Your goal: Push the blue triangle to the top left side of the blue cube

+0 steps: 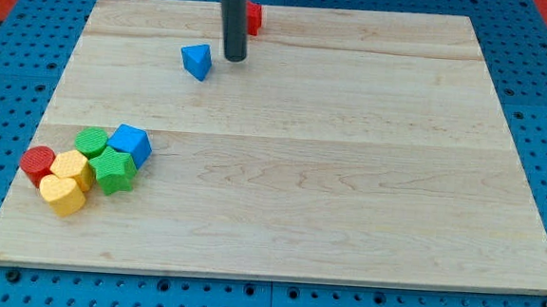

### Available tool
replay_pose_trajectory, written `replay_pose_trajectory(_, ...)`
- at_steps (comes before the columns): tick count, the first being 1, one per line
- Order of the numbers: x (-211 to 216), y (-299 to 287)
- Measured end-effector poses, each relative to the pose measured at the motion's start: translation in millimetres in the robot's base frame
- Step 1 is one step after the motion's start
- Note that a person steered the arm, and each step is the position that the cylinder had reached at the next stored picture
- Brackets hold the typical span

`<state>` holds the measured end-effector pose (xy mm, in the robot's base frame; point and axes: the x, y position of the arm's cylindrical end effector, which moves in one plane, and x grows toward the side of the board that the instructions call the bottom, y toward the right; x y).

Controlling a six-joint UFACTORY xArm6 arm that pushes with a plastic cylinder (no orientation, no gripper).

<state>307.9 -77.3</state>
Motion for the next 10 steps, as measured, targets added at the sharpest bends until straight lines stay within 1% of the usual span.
replay_pose_trajectory(2,36.3,-25.3)
replay_pose_trajectory(4,20.1,23.8)
replay_pose_trajectory(5,3.9,-20.3)
replay_pose_trajectory(6,25.0,-62.2)
replay_pose_trajectory(7,37.7,-81.5)
replay_pose_trajectory(8,25.8,-74.9)
replay_pose_trajectory(9,-3.7,-76.7)
replay_pose_trajectory(10,4.8,-116.3)
